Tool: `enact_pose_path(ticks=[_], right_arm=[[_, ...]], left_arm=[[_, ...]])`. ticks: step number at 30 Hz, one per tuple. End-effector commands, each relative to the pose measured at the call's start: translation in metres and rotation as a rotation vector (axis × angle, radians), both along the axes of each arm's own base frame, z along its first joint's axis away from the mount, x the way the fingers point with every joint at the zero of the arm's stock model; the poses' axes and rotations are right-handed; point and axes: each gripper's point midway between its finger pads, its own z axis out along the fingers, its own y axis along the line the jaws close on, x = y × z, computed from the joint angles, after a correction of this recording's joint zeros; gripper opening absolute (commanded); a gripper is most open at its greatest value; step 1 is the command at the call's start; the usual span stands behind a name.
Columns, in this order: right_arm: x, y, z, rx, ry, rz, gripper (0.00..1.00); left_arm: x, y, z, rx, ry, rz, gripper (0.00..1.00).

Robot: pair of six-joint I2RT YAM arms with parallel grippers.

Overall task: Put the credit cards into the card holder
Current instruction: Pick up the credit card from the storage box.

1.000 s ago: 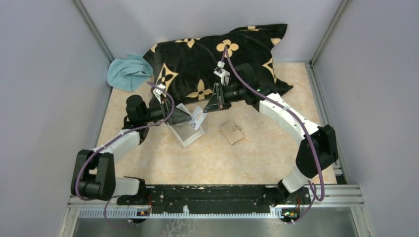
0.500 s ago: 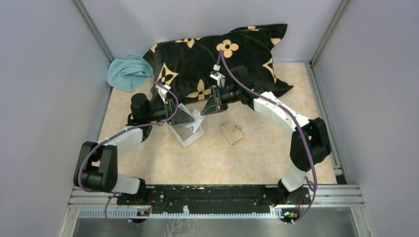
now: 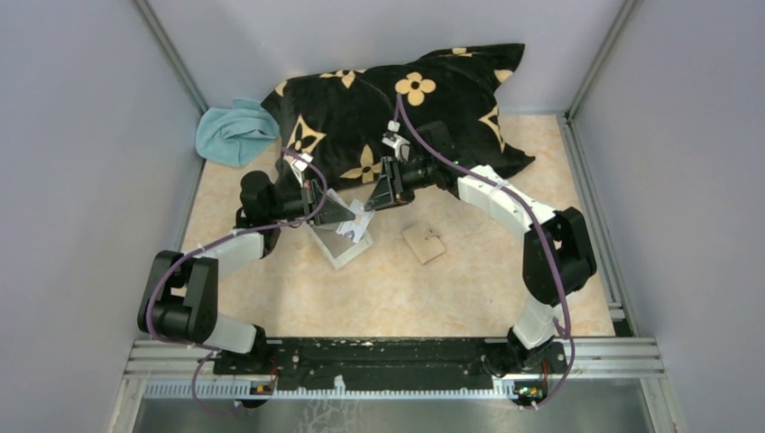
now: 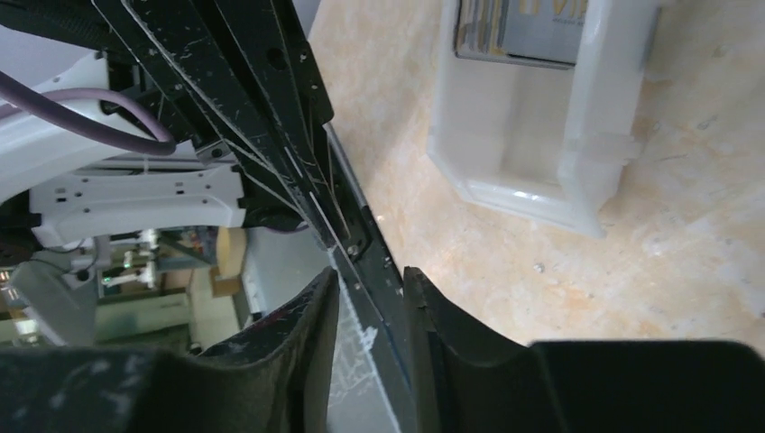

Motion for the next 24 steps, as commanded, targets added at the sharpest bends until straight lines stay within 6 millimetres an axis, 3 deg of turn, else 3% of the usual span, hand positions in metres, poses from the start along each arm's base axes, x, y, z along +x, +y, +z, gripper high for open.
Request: enact_pose_path(ticks=[1, 9, 16, 22, 24], right_arm=[[0.017, -0.006, 0.038, 0.016, -0.196, -0.071, 0.39], [0.022, -0.023, 0.030, 0.009, -0.263, -0.236, 0.43], [0.021, -0.024, 0.023, 0.051, -0.254, -0.286, 0.44], [0.023, -0.026, 0.019, 0.045, -0.255, -0.303, 0.43], [0.023, -0.025, 0.018, 0.050, -0.251, -0.306, 0.38]], left_arm=[[0.014, 0.000, 0.003, -0.022, -0.006, 0.117, 0.00], [0.047, -0.009, 0.010, -0.085, 0.147, 0.422, 0.00], [0.057, -0.033, 0.018, -0.102, 0.233, 0.556, 0.00], [0.060, -0.036, 0.018, -0.134, 0.315, 0.635, 0.00], [0.060, -0.035, 0.016, -0.142, 0.339, 0.656, 0.00]])
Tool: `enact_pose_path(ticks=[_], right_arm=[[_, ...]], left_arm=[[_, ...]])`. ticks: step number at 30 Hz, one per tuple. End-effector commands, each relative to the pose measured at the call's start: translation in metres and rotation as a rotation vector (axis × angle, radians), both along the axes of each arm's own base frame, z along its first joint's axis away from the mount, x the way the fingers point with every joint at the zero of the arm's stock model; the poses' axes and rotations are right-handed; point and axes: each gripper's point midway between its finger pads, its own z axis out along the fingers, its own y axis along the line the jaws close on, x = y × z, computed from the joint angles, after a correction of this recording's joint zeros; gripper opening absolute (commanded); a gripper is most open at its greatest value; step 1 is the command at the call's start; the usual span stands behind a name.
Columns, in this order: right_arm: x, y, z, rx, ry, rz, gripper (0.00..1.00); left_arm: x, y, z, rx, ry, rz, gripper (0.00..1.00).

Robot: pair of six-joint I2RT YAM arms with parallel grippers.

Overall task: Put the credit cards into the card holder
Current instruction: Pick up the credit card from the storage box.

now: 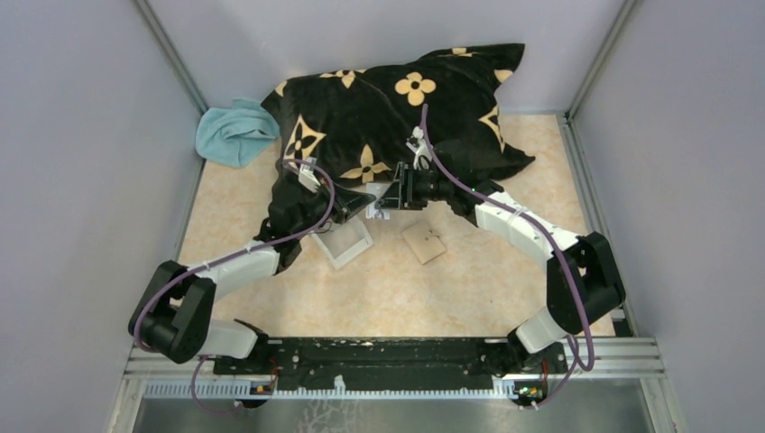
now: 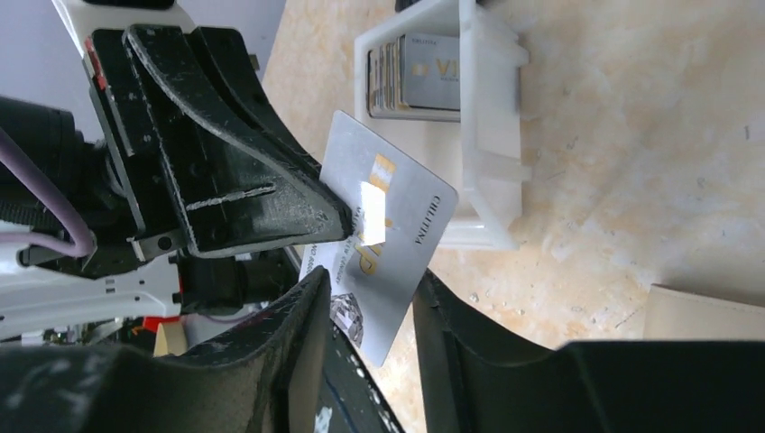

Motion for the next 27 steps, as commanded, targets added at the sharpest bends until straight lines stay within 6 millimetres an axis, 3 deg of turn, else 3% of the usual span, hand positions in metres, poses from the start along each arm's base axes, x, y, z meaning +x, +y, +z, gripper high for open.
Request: enact_pose_path(ticks=[1, 5, 8, 10, 15, 22, 27], right_arm=[[0.006, 0.002, 0.033, 0.081, -0.100, -0.016, 0.30], [0.004, 0.004, 0.034, 0.121, -0.080, -0.007, 0.00], [0.003, 0.004, 0.039, 0.178, -0.060, -0.003, 0.00], [0.004, 0.001, 0.045, 0.217, -0.064, -0.006, 0.00], [0.008, -0.016, 0.049, 0.194, -0.079, -0.036, 0.00], [0.011, -0.049, 0.021, -0.085, -0.107, -0.103, 0.00], [0.008, -0.078, -0.009, -0.321, -0.068, -0.134, 0.00]], left_arm=[[0.011, 0.008, 0.014, -0.054, 0.029, 0.116, 0.00], [0.011, 0.009, 0.011, -0.071, 0.055, 0.128, 0.00], [0.010, 0.005, 0.009, -0.088, 0.062, 0.110, 0.00], [0.009, 0.002, 0.006, -0.080, 0.063, 0.091, 0.22], [0.010, 0.010, -0.017, 0.004, 0.123, 0.131, 0.54], [0.013, 0.015, -0.044, 0.263, 0.154, 0.189, 0.59], [0.003, -0.007, -0.060, 0.434, 0.142, 0.145, 0.59]])
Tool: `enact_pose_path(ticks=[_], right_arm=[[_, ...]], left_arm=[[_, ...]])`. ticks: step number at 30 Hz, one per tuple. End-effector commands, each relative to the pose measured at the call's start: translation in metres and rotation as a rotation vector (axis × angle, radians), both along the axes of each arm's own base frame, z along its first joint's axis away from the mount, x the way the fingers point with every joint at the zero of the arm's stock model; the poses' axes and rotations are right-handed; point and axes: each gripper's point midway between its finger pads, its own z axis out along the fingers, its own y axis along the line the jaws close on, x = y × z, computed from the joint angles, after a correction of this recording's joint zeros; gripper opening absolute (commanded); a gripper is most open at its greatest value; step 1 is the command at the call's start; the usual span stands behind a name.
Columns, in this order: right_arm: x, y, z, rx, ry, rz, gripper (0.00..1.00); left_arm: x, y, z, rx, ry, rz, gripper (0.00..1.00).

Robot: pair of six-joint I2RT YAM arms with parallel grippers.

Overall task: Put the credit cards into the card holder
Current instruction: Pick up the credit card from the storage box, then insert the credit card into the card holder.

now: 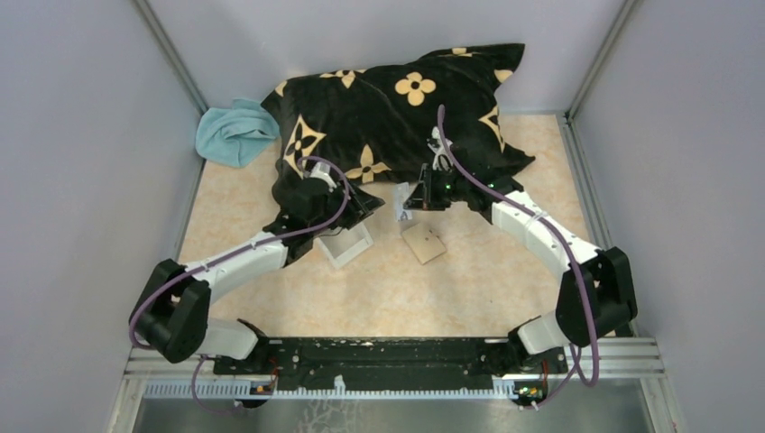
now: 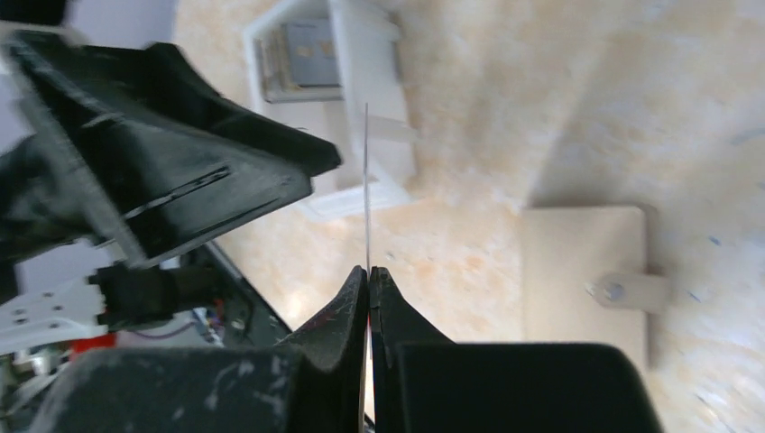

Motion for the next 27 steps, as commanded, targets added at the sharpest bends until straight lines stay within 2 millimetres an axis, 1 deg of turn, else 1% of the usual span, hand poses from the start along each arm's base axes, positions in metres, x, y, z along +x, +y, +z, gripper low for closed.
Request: enact_pose_path(ticks=[1, 3, 6, 10, 12, 17, 22, 26, 27], right_arm=[[-0.003, -0.034, -0.007, -0.244, -0.031, -0.022, 0.00], [-0.006, -0.039, -0.015, -0.317, -0.015, -0.012, 0.00], [-0.012, -0.043, -0.027, -0.417, 0.009, 0.006, 0.00], [-0.020, -0.042, -0.042, -0.506, 0.036, 0.039, 0.00], [-0.023, -0.043, -0.048, -0.543, 0.054, 0.055, 0.00], [-0.026, -0.047, -0.062, -0.602, 0.089, 0.075, 0.00], [-0.026, -0.055, -0.077, -0.669, 0.119, 0.083, 0.00], [-0.025, -0.060, -0.084, -0.705, 0.129, 0.082, 0.00], [-0.025, -0.061, -0.090, -0.718, 0.141, 0.084, 0.00]], left_arm=[[-0.007, -0.012, -0.016, 0.204, -0.013, -0.040, 0.59], [-0.015, -0.022, -0.026, 0.252, 0.001, -0.069, 0.58], [-0.025, -0.033, -0.048, 0.303, 0.041, -0.104, 0.54], [-0.037, -0.045, -0.074, 0.347, 0.081, -0.143, 0.48], [-0.041, -0.049, -0.083, 0.363, 0.091, -0.161, 0.46], [-0.050, -0.061, -0.102, 0.398, 0.109, -0.205, 0.43], [-0.055, -0.068, -0.117, 0.422, 0.130, -0.236, 0.38], [-0.059, -0.073, -0.128, 0.438, 0.153, -0.259, 0.37], [-0.059, -0.074, -0.130, 0.441, 0.157, -0.262, 0.37]])
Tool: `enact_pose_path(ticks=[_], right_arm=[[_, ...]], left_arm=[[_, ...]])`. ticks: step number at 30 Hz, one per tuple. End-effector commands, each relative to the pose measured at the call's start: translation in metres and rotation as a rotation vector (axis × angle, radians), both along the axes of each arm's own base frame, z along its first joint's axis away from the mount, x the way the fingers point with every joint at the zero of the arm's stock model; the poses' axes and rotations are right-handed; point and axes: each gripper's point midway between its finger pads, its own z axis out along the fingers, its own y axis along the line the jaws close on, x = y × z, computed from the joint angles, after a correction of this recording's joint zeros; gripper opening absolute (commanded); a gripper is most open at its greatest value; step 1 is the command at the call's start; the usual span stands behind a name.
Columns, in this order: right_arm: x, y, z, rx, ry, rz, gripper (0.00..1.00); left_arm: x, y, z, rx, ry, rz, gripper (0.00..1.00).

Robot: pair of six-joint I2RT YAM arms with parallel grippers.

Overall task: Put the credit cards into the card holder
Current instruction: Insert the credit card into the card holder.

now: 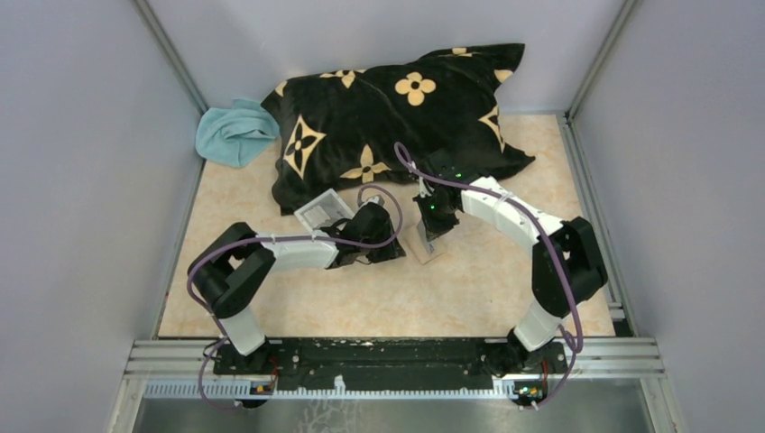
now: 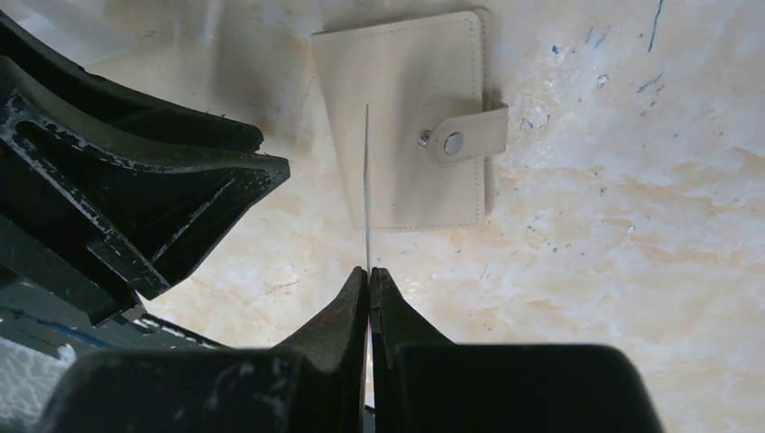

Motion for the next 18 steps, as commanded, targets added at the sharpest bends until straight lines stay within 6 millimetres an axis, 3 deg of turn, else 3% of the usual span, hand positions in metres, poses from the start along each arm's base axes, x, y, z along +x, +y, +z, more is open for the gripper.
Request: enact_pose_path(ticks=[1, 8, 18], right_arm=[[0.010, -0.002, -0.004, -0.057, -0.018, 0.013, 0.00], [0.016, -0.011, -0.019, -0.117, -0.019, 0.000, 0.00], [0.032, -0.029, -0.016, -0.156, -0.052, -0.058, 0.00]], left_arm=[[0.000, -0.011, -0.003, 0.007, 0.000, -0.033, 0.37], [0.000, -0.013, -0.017, 0.049, 0.040, -0.043, 0.36], [0.003, -0.015, -0.034, 0.128, 0.091, -0.056, 0.37]])
